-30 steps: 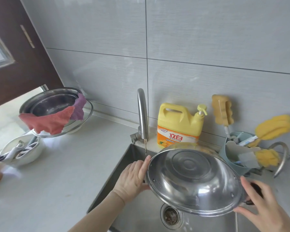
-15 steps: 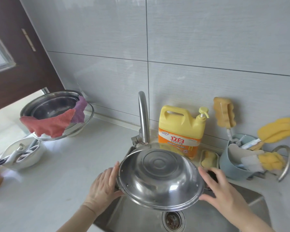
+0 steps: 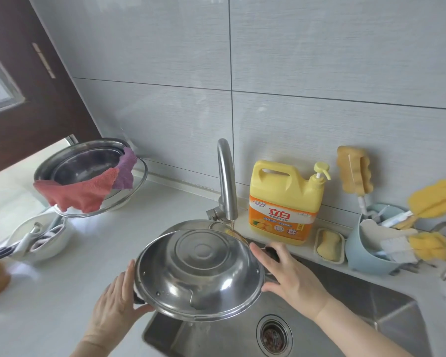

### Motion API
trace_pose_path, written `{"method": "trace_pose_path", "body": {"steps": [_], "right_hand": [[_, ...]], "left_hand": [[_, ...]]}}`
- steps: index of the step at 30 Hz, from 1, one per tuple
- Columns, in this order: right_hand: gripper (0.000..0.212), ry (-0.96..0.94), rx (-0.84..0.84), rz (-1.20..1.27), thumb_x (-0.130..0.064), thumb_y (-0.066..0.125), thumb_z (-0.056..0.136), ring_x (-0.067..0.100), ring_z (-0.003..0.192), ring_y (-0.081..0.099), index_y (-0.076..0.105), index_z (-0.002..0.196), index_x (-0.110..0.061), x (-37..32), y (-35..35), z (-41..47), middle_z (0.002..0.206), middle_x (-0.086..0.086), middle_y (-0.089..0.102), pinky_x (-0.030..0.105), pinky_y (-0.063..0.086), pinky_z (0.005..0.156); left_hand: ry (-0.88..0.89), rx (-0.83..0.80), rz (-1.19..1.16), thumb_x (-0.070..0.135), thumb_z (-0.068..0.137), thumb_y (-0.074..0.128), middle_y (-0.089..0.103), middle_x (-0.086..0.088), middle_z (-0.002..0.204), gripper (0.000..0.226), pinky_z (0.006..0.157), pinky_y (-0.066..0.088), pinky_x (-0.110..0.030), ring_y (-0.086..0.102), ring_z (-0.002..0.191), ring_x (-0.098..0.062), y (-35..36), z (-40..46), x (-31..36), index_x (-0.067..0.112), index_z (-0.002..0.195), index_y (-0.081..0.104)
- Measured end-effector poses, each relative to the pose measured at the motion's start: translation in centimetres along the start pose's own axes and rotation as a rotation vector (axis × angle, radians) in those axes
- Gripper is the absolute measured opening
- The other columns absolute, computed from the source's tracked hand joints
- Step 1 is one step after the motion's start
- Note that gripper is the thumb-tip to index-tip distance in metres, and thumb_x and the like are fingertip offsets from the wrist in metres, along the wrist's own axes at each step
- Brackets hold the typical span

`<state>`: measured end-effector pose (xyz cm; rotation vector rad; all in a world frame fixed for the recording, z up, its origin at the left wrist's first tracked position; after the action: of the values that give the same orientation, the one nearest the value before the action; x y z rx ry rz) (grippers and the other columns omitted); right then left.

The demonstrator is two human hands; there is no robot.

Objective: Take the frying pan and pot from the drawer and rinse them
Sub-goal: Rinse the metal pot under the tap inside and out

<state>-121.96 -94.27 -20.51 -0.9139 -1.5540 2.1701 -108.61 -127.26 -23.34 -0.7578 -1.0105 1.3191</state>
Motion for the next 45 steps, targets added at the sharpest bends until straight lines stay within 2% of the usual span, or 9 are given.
{"method": "trace_pose_path", "body": {"steps": [6, 10, 15, 19, 22, 24, 31, 38, 45], "right_hand": [[0.135, 0.103, 0.031, -0.021, -0.034, 0.096, 0.05, 0.016, 0.092, 0.066, 0.01, 0.155, -0.035, 3.3, -2.3, -3.9, 0.124, 0.002, 0.042, 0.024, 0.054, 0.063], [0.143, 0.219, 0.011, -0.03, -0.036, 0.098, 0.041, 0.011, 0.077, 0.068, 0.01, 0.154, -0.038, 6.1, -4.0, -7.9, 0.12, 0.004, 0.045, 0.019, 0.05, 0.057], [0.162, 0.299, 0.041, -0.018, -0.029, 0.101, 0.022, 0.006, 0.072, 0.063, 0.009, 0.153, -0.044, 8.8, -6.0, -11.6, 0.112, 0.005, 0.046, 0.019, 0.049, 0.052], [0.167, 0.274, 0.071, -0.04, -0.027, 0.101, 0.014, 0.009, 0.073, 0.061, 0.01, 0.153, -0.041, 8.5, -6.7, -11.7, 0.107, 0.008, 0.045, 0.02, 0.046, 0.067], [0.163, 0.277, 0.042, -0.021, -0.028, 0.102, 0.019, 0.009, 0.064, 0.065, 0.01, 0.154, -0.041, 8.2, -5.8, -10.8, 0.11, 0.006, 0.045, 0.019, 0.048, 0.062], [0.156, 0.277, 0.009, 0.014, -0.031, 0.101, 0.028, 0.01, 0.07, 0.068, 0.009, 0.153, -0.043, 7.7, -4.8, -9.8, 0.115, 0.004, 0.045, 0.02, 0.052, 0.054], [0.134, 0.107, -0.034, 0.011, -0.032, 0.096, 0.051, 0.013, 0.082, 0.068, 0.012, 0.156, -0.033, 2.8, -1.5, -3.9, 0.121, 0.005, 0.044, 0.022, 0.052, 0.056], [0.135, 0.024, -0.019, -0.046, -0.037, 0.096, 0.05, 0.011, 0.077, 0.067, 0.013, 0.156, -0.027, -0.4, -0.6, 0.0, 0.117, 0.005, 0.045, 0.017, 0.049, 0.051], [0.134, 0.063, -0.001, -0.015, -0.035, 0.095, 0.051, 0.014, 0.093, 0.065, 0.011, 0.155, -0.034, 2.0, -1.7, -3.0, 0.122, 0.003, 0.044, 0.023, 0.054, 0.06]], "left_hand": [[0.123, 0.024, 0.053, 0.073, 0.074, 0.049, 0.062, -0.007, 0.09, 0.104, 0.078, 0.045, -0.034, 0.064, 0.074, -0.023, 2.7, 2.8, 4.5, -0.003, 0.142, 0.03], [0.207, -0.005, 0.023, 0.075, 0.076, 0.052, 0.06, -0.005, 0.098, 0.11, 0.077, 0.05, -0.03, 0.057, 0.084, -0.018, 4.7, 4.1, 8.7, -0.001, 0.149, 0.02], [0.215, -0.017, -0.054, 0.064, 0.061, 0.081, 0.057, -0.004, 0.096, 0.131, 0.069, 0.05, -0.03, 0.058, 0.078, -0.019, 5.7, 5.7, 12.3, 0.005, 0.154, 0.01], [0.198, -0.018, -0.074, 0.062, 0.068, 0.073, 0.057, -0.003, 0.092, 0.127, 0.066, 0.053, -0.031, 0.06, 0.073, -0.019, 5.6, 5.8, 12.3, 0.006, 0.156, 0.001], [0.182, -0.005, -0.05, 0.065, 0.073, 0.063, 0.054, -0.003, 0.099, 0.109, 0.074, 0.044, -0.029, 0.055, 0.081, -0.018, 4.9, 5.2, 11.4, 0.003, 0.15, 0.017], [0.194, 0.001, -0.014, 0.067, 0.076, 0.056, 0.058, -0.005, 0.098, 0.103, 0.076, 0.043, -0.03, 0.052, 0.085, -0.018, 4.7, 4.3, 10.2, 0.002, 0.147, 0.02], [0.125, 0.105, 0.106, 0.076, 0.087, 0.036, 0.067, -0.014, 0.094, 0.096, 0.085, 0.043, -0.038, 0.063, 0.085, -0.023, 2.3, 0.9, 4.1, -0.006, 0.135, 0.037], [0.001, 0.017, 0.032, 0.074, 0.073, 0.05, 0.065, -0.004, 0.084, 0.109, 0.06, 0.055, -0.035, 0.066, 0.071, -0.023, 0.6, -1.0, -0.7, 0.003, 0.149, 0.021], [0.095, 0.004, 0.04, 0.068, 0.073, 0.054, 0.064, -0.005, 0.088, 0.107, 0.077, 0.047, -0.031, 0.065, 0.073, -0.022, 1.5, 1.4, 3.1, 0.005, 0.152, 0.018]]}}
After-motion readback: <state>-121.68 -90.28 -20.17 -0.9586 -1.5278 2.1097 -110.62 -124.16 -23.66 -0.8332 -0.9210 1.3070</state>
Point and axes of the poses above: each hand's wrist, its own z-axis towards the middle knuckle, its own y-axis out of the palm, x = y × z, the point moved 7 cm from there along z, towards the middle knuckle
